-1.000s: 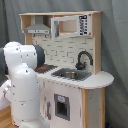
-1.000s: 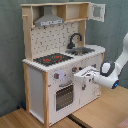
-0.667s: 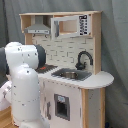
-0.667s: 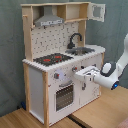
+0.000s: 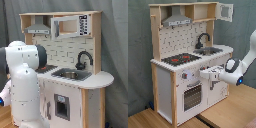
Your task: Play with the kitchen
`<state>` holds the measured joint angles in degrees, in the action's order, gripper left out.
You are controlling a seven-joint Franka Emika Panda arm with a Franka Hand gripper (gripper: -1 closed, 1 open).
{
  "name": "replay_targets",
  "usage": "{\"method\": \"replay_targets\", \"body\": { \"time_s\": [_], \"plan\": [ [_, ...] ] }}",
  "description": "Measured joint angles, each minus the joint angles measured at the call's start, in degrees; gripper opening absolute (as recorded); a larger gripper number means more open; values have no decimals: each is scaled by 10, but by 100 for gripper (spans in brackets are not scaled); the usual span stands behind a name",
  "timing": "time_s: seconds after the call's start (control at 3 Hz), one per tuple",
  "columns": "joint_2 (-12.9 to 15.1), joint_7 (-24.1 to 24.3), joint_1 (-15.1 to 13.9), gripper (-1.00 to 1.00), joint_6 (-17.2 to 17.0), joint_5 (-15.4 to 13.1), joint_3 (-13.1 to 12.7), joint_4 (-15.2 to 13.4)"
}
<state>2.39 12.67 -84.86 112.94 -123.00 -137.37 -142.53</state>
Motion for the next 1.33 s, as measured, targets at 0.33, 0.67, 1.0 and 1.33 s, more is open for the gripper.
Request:
{"method": "replay_targets", "body": {
  "time_s": [0.33, 0.67, 1.0, 1.33],
  "plan": [
    [-28, 3, 0, 100, 28, 0, 12, 24],
    [-28, 3, 0, -100, 28, 0, 12, 24],
    [-26, 35, 0, -100, 27, 2, 15, 21],
    [-25, 93, 0, -100, 29, 3, 15, 21]
  ]
}}
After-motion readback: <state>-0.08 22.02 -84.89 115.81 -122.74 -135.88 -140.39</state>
